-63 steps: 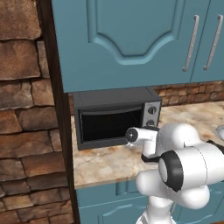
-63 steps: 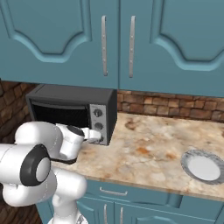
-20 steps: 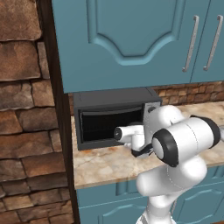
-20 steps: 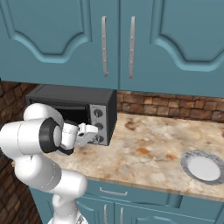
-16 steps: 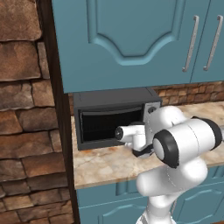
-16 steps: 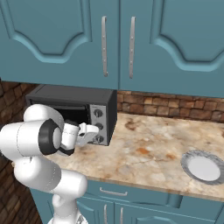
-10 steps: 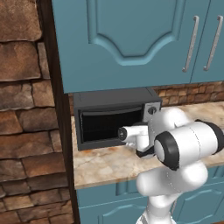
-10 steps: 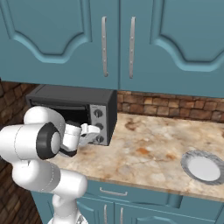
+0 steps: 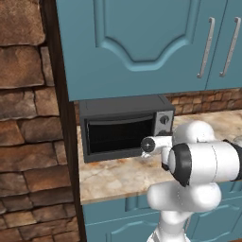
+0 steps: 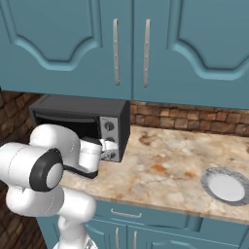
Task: Pick up the bagel from the plate, place it on the toaster oven rack, close the door, and set the timer.
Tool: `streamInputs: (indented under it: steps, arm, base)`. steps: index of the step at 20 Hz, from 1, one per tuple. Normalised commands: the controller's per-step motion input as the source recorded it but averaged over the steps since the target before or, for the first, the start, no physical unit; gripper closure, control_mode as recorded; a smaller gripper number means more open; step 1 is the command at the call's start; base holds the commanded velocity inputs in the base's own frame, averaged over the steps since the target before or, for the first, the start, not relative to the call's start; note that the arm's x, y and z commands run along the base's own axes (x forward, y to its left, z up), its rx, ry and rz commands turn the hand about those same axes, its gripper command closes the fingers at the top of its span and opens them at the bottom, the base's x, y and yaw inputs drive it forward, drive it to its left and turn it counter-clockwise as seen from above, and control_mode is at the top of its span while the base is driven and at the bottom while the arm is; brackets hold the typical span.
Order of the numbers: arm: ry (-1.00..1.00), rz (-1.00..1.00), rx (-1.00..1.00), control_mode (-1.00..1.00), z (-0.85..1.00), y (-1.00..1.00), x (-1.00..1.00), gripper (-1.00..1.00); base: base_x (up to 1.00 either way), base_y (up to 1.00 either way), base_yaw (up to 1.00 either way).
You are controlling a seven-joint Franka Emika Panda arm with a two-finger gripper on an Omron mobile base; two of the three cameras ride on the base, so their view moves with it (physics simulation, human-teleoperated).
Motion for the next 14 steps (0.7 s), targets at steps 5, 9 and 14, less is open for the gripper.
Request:
streamInputs:
  steps: [5,9,14]
  arm:
    - [-0.03,-0.07,-0.03,-1.0,-0.12,-0.82,0.0,1.0]
    - [0.0,-0.12,0.0,-1.0,-0.19,-0.89,0.0,1.0]
    - [0.0,-0.15,0.0,-1.0,-0.37,-0.88,0.0,1.0]
  base:
    - [0.0,0.0,0.0]
    - [0.0,0.0,0.0]
    - [0.0,0.0,0.0]
